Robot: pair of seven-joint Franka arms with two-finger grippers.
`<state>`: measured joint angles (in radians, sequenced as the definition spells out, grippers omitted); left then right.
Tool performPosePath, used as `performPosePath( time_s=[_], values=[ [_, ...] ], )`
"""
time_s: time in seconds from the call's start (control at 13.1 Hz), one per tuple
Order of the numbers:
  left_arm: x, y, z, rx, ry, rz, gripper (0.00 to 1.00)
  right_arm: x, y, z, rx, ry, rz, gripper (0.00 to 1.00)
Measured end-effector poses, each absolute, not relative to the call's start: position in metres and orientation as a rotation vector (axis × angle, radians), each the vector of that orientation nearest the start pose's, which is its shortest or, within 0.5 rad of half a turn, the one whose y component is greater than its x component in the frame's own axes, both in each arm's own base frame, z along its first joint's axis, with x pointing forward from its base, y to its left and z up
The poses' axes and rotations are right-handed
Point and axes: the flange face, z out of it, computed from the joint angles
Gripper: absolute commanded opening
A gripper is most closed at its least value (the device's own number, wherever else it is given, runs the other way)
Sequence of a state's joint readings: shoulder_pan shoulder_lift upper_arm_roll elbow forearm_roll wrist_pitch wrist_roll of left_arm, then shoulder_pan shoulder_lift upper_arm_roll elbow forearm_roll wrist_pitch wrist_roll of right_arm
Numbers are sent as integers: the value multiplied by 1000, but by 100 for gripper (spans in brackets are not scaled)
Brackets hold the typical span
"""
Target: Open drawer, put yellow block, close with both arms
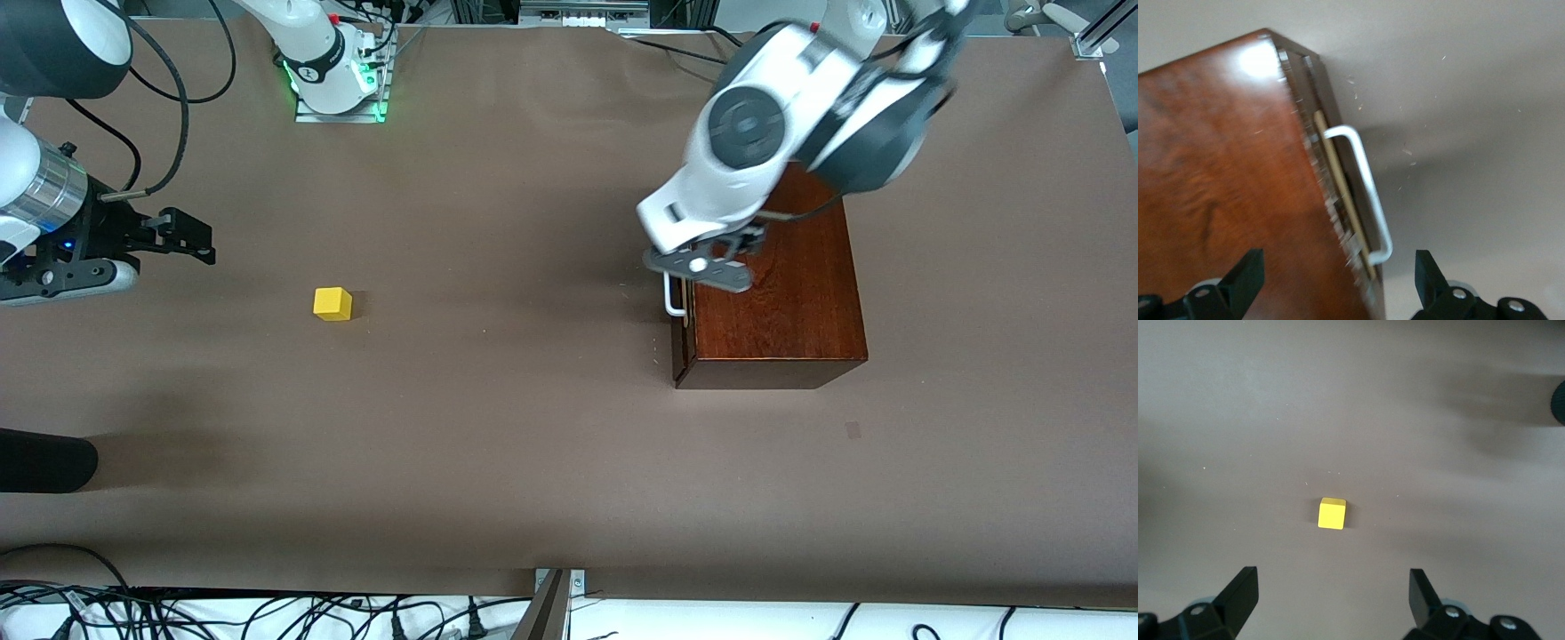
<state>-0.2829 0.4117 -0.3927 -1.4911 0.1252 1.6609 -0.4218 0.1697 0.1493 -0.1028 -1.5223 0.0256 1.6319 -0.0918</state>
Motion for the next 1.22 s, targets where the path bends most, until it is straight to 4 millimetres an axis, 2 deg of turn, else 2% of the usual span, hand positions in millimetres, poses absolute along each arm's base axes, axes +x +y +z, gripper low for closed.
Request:
performPosePath(
  time_s=[0.15, 0.31, 0.61, 0.92, 1.22],
  values=[
    [529, -394, 404, -2971, 401, 275, 100, 601, 47, 567, -3121, -246, 61, 100],
    [521, -411, 385, -2910, 404, 240, 100, 601, 47, 567, -3121, -246, 61, 100],
    [523, -421, 359, -2904, 378, 212, 100, 601, 47, 567, -3120, -246, 62, 100],
    [521, -426, 350, -2895, 379, 211, 100, 600, 47, 567, -3120, -246, 63, 100],
    [505, -431, 330, -2840, 351, 288, 100, 601, 49, 567, -3119, -249, 51, 100]
  ],
)
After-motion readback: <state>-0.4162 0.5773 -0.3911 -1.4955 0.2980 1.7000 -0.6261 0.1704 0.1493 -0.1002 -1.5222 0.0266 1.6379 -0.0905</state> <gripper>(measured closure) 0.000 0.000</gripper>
